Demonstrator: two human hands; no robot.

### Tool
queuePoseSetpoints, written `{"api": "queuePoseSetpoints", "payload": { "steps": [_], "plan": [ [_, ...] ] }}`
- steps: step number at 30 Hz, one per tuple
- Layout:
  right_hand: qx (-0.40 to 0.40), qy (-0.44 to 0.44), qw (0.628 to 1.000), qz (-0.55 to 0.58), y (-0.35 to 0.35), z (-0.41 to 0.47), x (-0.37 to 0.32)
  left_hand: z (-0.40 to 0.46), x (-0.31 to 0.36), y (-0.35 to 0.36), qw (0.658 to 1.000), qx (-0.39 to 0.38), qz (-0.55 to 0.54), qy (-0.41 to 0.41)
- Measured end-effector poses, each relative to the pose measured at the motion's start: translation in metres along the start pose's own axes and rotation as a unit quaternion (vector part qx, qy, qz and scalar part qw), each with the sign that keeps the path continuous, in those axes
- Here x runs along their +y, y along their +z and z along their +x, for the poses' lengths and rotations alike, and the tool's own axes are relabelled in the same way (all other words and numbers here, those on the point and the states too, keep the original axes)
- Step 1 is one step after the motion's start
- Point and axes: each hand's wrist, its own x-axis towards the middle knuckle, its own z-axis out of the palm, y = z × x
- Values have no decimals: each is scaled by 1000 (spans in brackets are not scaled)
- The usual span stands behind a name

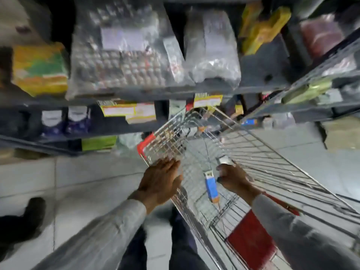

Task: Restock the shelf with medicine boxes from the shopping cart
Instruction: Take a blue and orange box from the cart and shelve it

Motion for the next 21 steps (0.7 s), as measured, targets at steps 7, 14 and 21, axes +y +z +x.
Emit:
{"api": "queuePoseSetpoints", "payload": {
  "steps": [7, 14, 21],
  "plan": [
    [-18, 76, 997, -10, 120, 50, 77, 7, -6, 11, 1000, 8, 18, 24],
    [29, 93, 995, 1, 193, 107, 125, 8, -10, 18, 998, 43, 25, 39],
    [81, 19, 996, 8, 124, 54, 62, 2, -5, 15, 999, 17, 31, 14]
  ]
}}
